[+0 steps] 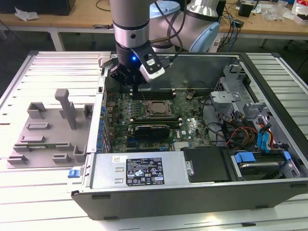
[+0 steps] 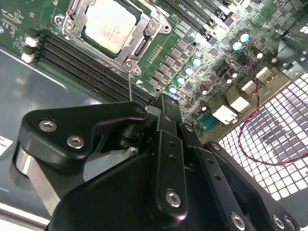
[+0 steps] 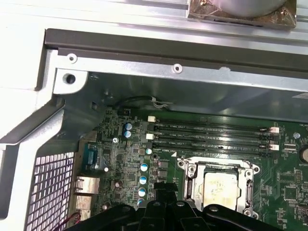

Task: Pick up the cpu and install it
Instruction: 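Install the first cpu locking lever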

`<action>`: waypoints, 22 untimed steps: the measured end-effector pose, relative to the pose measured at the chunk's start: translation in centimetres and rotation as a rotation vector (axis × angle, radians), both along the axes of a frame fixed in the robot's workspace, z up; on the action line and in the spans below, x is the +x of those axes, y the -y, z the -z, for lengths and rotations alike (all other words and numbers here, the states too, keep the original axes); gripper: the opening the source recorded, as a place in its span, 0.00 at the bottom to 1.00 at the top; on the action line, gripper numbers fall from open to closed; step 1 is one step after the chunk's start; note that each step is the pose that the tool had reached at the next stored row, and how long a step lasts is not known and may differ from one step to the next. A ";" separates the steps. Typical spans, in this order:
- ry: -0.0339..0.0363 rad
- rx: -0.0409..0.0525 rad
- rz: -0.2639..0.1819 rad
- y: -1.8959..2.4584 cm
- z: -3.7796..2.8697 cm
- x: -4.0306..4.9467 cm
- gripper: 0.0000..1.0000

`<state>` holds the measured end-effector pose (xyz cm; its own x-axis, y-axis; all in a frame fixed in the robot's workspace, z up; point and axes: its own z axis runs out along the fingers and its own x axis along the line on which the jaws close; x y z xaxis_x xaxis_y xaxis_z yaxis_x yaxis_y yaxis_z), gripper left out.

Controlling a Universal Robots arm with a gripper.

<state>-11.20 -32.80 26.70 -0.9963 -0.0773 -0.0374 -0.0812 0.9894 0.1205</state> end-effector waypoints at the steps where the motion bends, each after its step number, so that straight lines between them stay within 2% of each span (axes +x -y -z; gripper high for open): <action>1: 0.0000 0.0063 0.000 0.01 0.02 0.00 0.11; 3: 0.0003 0.0209 0.000 0.00 0.20 -0.04 0.11; 5: 0.0002 0.0292 0.000 0.01 0.32 -0.05 0.11; 7: 0.0006 0.0591 -0.002 0.00 0.41 -0.06 0.11; 9: 0.0009 0.0794 -0.003 -0.01 0.44 -0.07 0.11; 10: 0.0010 0.1056 -0.005 -0.02 0.50 -0.09 0.11; 13: 0.0011 0.1330 -0.007 -0.02 0.60 -0.15 0.11; 15: 0.0012 0.1448 -0.007 -0.03 0.79 -0.20 0.11; 17: 0.0011 0.1504 -0.008 -0.02 1.33 -0.20 0.11; 18: 0.0010 0.1511 -0.008 -0.02 1.39 -0.07 0.11; 22: -0.0005 0.1513 -0.007 0.00 1.51 2.36 0.11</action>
<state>-8.85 -32.80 25.19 -0.9957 -0.0782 -0.0487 -0.0885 0.9593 0.2682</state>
